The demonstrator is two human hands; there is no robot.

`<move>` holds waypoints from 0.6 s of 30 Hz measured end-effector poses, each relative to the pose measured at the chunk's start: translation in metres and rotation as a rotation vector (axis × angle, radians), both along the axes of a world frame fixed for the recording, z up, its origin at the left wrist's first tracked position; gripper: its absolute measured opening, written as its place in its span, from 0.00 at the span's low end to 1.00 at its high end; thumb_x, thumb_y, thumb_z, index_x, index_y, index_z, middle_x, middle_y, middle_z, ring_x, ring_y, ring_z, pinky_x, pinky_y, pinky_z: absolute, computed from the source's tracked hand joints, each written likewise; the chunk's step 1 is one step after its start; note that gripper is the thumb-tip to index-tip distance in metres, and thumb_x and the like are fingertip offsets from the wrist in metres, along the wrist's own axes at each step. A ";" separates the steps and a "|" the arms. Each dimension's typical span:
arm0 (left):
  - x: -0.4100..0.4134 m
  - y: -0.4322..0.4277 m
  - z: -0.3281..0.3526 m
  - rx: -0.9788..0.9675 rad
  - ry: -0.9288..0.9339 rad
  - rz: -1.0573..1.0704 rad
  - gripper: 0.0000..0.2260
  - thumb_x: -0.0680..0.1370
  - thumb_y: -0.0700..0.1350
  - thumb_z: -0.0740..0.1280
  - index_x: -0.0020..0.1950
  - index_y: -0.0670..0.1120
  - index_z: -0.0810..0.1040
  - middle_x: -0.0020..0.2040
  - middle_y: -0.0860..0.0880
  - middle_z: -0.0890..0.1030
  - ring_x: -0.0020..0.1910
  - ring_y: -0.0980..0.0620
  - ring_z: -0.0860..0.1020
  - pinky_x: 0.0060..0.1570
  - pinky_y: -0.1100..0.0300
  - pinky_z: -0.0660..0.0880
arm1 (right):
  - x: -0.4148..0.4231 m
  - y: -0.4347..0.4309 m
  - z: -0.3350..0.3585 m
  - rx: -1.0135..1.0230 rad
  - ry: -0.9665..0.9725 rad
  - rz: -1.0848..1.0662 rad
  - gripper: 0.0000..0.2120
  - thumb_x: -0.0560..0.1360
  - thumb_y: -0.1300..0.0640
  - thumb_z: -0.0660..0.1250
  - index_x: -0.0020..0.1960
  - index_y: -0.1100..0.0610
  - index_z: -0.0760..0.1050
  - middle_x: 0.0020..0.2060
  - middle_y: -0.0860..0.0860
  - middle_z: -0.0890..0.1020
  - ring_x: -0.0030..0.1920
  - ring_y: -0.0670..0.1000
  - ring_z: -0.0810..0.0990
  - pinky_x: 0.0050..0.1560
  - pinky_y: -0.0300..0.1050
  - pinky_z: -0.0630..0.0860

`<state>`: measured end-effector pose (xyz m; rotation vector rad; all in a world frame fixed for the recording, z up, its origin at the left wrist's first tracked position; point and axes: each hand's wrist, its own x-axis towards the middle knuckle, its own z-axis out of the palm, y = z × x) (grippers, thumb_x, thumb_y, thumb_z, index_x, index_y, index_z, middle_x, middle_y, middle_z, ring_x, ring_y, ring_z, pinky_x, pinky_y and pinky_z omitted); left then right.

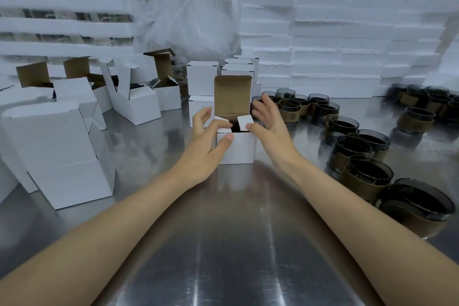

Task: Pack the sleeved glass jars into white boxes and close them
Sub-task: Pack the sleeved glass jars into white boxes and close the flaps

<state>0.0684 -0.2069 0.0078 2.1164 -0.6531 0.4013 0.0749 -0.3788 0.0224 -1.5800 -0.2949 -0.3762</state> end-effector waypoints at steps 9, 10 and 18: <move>0.004 0.002 -0.004 -0.210 0.113 -0.087 0.20 0.79 0.49 0.65 0.63 0.54 0.56 0.63 0.65 0.63 0.65 0.74 0.63 0.70 0.65 0.59 | -0.005 -0.003 -0.002 0.031 -0.040 0.051 0.13 0.75 0.50 0.57 0.55 0.50 0.75 0.51 0.42 0.80 0.55 0.41 0.77 0.58 0.39 0.73; 0.005 0.001 -0.005 -0.235 0.109 -0.090 0.21 0.78 0.48 0.66 0.64 0.54 0.56 0.65 0.63 0.64 0.68 0.68 0.64 0.71 0.63 0.60 | -0.006 -0.003 -0.002 -0.005 -0.058 0.036 0.12 0.76 0.49 0.59 0.55 0.51 0.75 0.50 0.42 0.80 0.55 0.41 0.77 0.57 0.38 0.73; 0.003 0.001 0.001 -0.245 0.099 -0.078 0.18 0.76 0.60 0.60 0.64 0.60 0.65 0.66 0.56 0.67 0.63 0.69 0.67 0.64 0.68 0.63 | -0.009 -0.004 -0.004 -0.268 -0.256 -0.035 0.07 0.79 0.60 0.65 0.55 0.51 0.76 0.55 0.50 0.77 0.53 0.41 0.75 0.49 0.28 0.70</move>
